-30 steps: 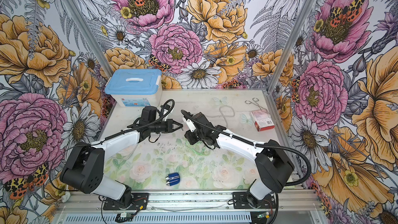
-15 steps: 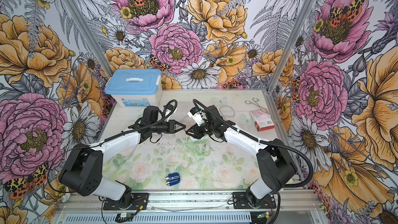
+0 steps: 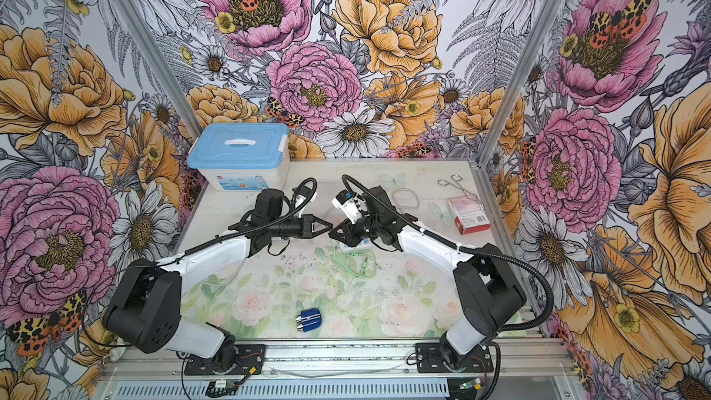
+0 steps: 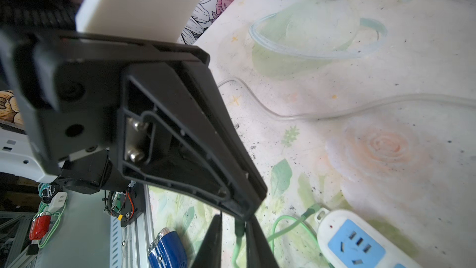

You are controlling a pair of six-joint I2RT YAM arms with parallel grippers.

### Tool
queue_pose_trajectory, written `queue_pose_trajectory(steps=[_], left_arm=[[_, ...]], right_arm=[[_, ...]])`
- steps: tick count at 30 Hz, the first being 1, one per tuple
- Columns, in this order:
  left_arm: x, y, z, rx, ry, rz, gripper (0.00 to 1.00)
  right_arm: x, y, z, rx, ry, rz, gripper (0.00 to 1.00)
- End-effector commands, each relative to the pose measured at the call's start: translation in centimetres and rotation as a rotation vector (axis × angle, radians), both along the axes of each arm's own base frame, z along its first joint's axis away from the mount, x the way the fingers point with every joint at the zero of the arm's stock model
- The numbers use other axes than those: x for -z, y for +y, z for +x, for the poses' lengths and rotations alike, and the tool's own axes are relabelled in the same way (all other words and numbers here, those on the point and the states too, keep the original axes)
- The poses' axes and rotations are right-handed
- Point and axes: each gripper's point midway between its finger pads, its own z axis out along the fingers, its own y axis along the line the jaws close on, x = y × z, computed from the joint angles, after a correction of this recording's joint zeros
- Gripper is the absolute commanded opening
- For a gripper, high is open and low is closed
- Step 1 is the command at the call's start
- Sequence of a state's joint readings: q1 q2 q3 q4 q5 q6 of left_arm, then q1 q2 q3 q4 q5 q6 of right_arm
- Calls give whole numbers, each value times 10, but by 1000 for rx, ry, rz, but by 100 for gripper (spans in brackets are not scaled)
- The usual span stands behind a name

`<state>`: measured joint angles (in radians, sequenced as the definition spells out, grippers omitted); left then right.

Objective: Charge the electric shaver
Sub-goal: Pick up the charging cable from the center of the board.

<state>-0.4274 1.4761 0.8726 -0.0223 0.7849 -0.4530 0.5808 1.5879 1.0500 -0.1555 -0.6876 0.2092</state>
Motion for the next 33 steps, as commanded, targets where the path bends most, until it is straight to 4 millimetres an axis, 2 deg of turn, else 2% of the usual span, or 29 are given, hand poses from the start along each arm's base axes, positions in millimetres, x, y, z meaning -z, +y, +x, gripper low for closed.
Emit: queue_pose_trajectory(steps=[1, 3, 4, 12, 14, 15, 20, 23, 27, 31, 33], left_arm=[[-18, -7, -1, 39, -59, -35, 0], [-18, -6, -2, 36, -58, -35, 0], [-18, -6, -2, 35, -61, -37, 0], [-18, -4, 1, 15, -62, -41, 0], [-19, -3, 3, 8, -66, -41, 4], [-18, -2, 3, 6, -66, -40, 7], [-20, 4, 7, -19, -71, -37, 39], [-21, 7, 9, -34, -80, -34, 49], [-21, 10, 11, -46, -85, -32, 46], [-22, 12, 10, -45, -86, -36, 29], [-22, 12, 10, -43, -87, -36, 26]], right_arm=[[-16, 8, 11, -6, -47, 51, 10], [-18, 9, 12, -3, -49, 58, 1], [-19, 9, 12, -1, -54, 62, 0], [-20, 8, 9, 3, -43, 74, 0], [-20, 7, 8, 8, -42, 83, 0], [-20, 7, 7, 10, -39, 87, 0], [-16, 6, 4, 13, -22, 96, 0], [-14, 6, 3, 12, -14, 93, 0], [-11, 5, 2, 16, -9, 88, 0], [-12, 5, 3, 20, -13, 86, 0], [-13, 5, 3, 19, -15, 88, 0]])
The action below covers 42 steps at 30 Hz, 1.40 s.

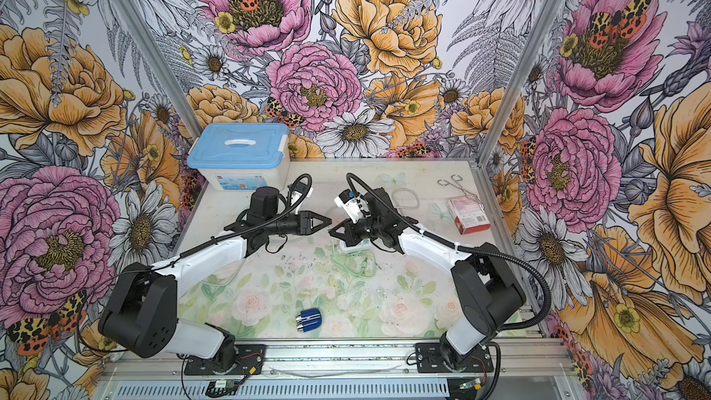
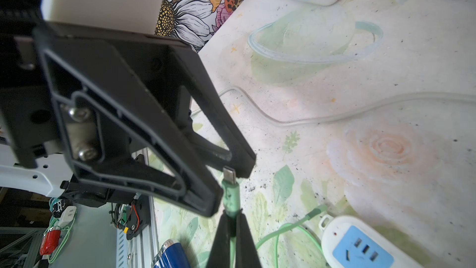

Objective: Charge the electric shaver
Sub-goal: Pick up the charging cable from the center of the board.

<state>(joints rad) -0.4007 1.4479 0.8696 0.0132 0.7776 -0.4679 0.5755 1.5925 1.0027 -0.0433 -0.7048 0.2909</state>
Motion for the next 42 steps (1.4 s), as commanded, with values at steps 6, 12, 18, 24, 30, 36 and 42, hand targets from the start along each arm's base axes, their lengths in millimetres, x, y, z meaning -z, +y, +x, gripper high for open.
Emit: queue_pose_trajectory(steps=[6, 12, 18, 24, 30, 36, 42], left_arm=[[-5, 4, 1, -3, -38, -9, 20], [-3, 3, 0, 2, -35, -5, 15], [1, 4, 0, 4, -28, 6, 15], [6, 2, 0, 12, -22, 15, 16], [6, 2, 1, 12, -24, 17, 9], [7, 2, 0, 11, -22, 19, 5], [11, 0, -2, 20, -16, 25, 6]], right_arm=[[-19, 5, 1, -11, -49, 37, 0], [-20, 5, 2, -2, -51, 35, 0], [-21, 6, 4, -2, -54, 35, 0], [-21, 6, 4, 0, -54, 34, 0], [-23, 6, 5, 3, -59, 33, 0], [-22, 6, 4, 1, -55, 33, 0], [-24, 5, 6, 15, -65, 30, 0]])
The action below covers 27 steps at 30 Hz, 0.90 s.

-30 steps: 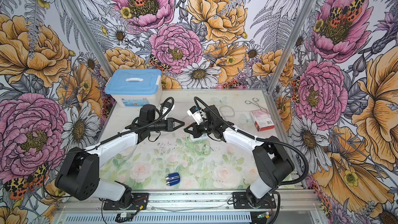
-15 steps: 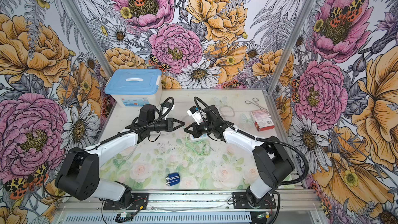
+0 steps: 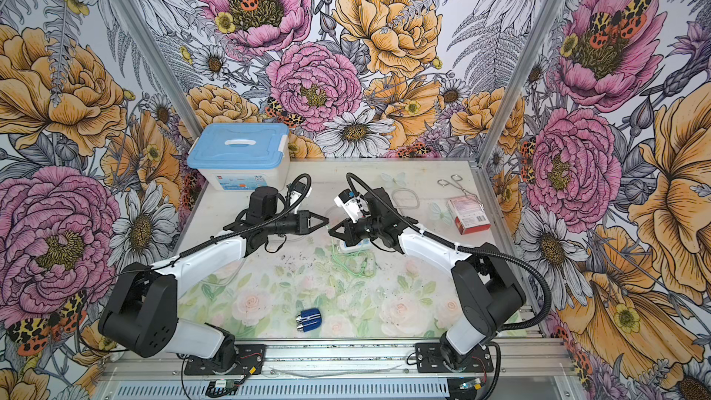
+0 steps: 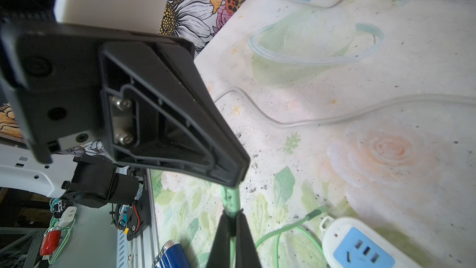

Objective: Charge the electric shaver
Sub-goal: Pick up the charging cable from the center of the board.

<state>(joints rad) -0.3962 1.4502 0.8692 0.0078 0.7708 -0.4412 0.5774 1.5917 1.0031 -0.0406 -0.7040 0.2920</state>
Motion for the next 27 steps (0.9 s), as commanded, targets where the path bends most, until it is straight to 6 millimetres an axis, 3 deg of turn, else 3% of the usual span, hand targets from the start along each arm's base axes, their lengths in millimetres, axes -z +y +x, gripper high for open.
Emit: queue_pose_trajectory(steps=[1, 4, 12, 14, 16, 19, 24, 27], left_arm=[[10, -2, -4, 21, 3, 14, 5], [10, -3, -5, 26, -2, 20, 0], [13, -2, -9, 34, -8, 40, 0], [14, -1, -10, 34, -7, 45, 0], [13, 1, -10, 32, -11, 49, 0], [12, 6, -9, 23, -15, 56, 0], [8, 10, -8, 19, -25, 58, 0], [3, 8, -8, 29, -29, 50, 0]], right_arm=[[-23, 4, 7, 18, -62, 27, 0], [-23, 4, 9, 28, -64, 24, 0], [-24, 0, 13, 60, -71, 15, 0], [-24, -2, 12, 63, -67, 17, 5], [-24, -6, 10, 66, -64, 18, 18], [-24, -11, 5, 61, -54, 24, 30], [-29, -22, -3, 36, -47, 53, 34], [-34, -17, -11, -43, -20, 96, 34]])
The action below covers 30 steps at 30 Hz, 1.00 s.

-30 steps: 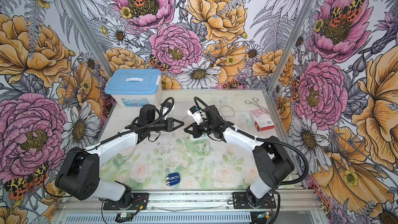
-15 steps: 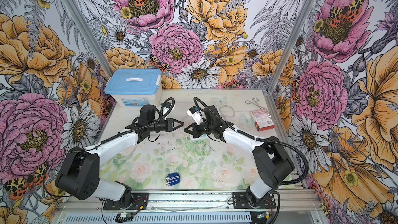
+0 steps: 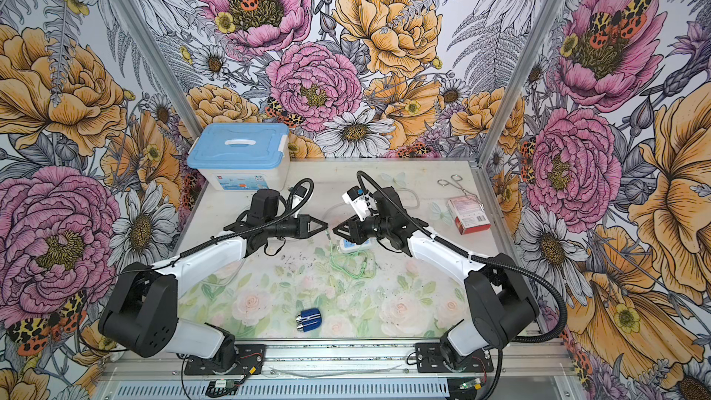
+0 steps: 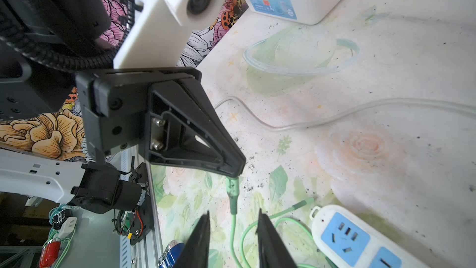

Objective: Charge the electric shaver
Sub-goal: Pick up the charging cable from the center of the board.

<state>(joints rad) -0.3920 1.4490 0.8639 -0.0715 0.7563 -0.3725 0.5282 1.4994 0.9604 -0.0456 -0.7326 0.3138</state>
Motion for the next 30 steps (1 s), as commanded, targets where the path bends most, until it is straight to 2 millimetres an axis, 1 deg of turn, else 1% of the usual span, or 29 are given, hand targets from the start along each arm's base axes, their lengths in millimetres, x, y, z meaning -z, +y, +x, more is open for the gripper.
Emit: queue_pose_trajectory(steps=[1, 6, 11, 21, 30], left_arm=[[-16, 2, -2, 21, -49, -12, 0], [-28, 0, -6, 40, -71, -36, 0], [-35, -2, -10, 56, -82, -55, 0], [-40, -11, -13, 87, -88, -84, 0], [-43, -11, -13, 86, -97, -92, 0]], right_arm=[[-13, 6, -11, -98, -7, 61, 34], [-10, 13, -8, -138, -1, 72, 35], [-8, 17, -4, -155, 2, 80, 36], [-10, 25, -1, -170, 1, 107, 37], [-7, 31, -1, -183, 7, 111, 31]])
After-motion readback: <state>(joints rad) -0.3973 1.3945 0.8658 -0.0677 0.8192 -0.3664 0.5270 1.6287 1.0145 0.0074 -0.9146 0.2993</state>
